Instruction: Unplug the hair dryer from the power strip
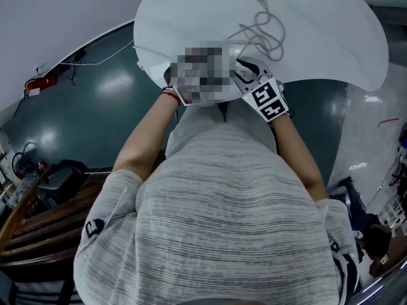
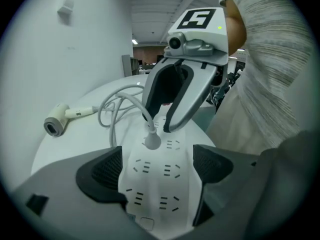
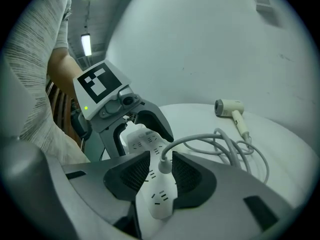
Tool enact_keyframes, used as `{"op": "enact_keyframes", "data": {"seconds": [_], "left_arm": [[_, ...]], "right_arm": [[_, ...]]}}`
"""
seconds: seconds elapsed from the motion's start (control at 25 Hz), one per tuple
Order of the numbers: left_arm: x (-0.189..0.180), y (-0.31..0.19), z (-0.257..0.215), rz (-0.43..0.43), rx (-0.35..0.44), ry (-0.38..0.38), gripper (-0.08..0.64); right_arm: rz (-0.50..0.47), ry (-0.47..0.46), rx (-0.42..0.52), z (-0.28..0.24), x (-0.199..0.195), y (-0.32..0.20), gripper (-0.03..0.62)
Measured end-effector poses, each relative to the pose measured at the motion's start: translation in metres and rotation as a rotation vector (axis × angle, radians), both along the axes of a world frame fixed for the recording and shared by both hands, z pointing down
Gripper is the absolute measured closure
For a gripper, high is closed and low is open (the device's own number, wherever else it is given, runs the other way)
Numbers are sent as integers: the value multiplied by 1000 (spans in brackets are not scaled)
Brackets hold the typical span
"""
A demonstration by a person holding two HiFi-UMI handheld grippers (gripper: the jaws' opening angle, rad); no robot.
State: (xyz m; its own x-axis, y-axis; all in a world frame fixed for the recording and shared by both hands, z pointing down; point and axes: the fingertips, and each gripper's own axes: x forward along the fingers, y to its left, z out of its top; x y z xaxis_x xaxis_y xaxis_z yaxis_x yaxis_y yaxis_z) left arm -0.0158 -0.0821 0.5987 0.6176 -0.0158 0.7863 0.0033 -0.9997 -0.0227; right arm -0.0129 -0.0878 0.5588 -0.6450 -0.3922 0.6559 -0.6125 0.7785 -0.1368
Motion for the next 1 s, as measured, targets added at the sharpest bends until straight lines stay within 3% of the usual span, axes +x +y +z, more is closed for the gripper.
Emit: {"op": "enact_keyframes", "data": {"seconds": [0.36,0.8,1.0], "left_arm": [[2,2,20,59,-14,-73,114],[10,-1,26,94,63,-116,107],[10,-1,28,106,66,-152,103]], "right_arm": [[1,102,-6,14,-5,-2,463],[-37,232,24,23,-1,-9,508],[-49,240,-8,22,-1,-9,518]]}}
